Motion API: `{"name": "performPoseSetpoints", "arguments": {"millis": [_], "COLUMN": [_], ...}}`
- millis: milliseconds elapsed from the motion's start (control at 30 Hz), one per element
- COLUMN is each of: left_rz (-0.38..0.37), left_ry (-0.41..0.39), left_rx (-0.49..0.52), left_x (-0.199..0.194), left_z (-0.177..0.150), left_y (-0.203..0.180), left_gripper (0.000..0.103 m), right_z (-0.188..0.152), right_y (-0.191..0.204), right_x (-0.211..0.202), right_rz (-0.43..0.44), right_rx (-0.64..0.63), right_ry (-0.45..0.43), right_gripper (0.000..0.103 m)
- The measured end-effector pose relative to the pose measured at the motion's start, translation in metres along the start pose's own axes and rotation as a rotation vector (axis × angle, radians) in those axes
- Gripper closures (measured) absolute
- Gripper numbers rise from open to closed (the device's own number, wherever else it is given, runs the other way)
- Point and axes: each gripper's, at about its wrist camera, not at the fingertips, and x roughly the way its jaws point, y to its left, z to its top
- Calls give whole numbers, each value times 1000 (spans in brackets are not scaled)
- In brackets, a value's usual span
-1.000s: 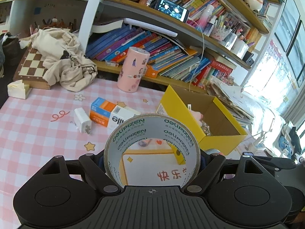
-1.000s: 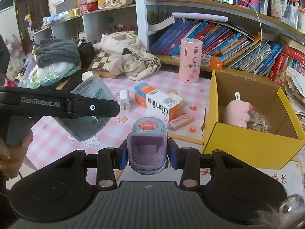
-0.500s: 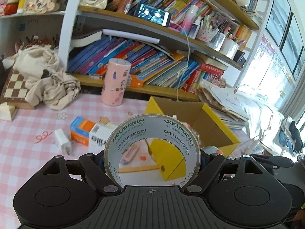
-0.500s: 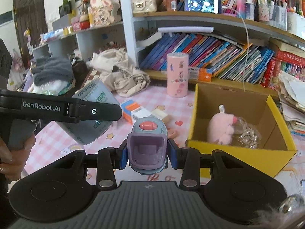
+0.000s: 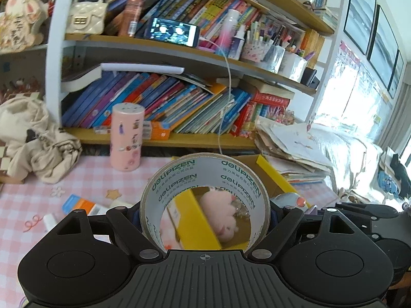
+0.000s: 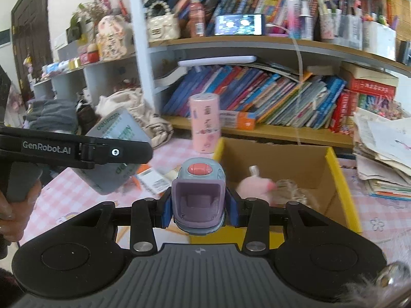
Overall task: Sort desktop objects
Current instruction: 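Lift the toy car and tape roll and carry both over the yellow box, then lower the tape roll and toy car into the yellow box with both grippers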
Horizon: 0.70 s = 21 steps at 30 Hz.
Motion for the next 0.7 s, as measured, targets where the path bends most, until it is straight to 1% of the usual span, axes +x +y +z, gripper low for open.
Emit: {"name": "performPoseSetpoints", "arguments": {"millis": [333,533,700], "left_rz": [5,20,28], "left_ry": [-10,-9,3], "left_rx": [39,62,78], "left_x": [37,57,74], "left_z": [19,27,31], "left_y": [-38,-55,-63], "left_gripper": [19,19,19], "right_z": [12,21,27], "right_y": [-69,-98,-113], "right_x": [4,15,31], "right_rz": [-27,-11,5], "right_rx": [14,-7,-39], "right_ry": [-10,-12,13], "right_gripper": [64,64,64]}}
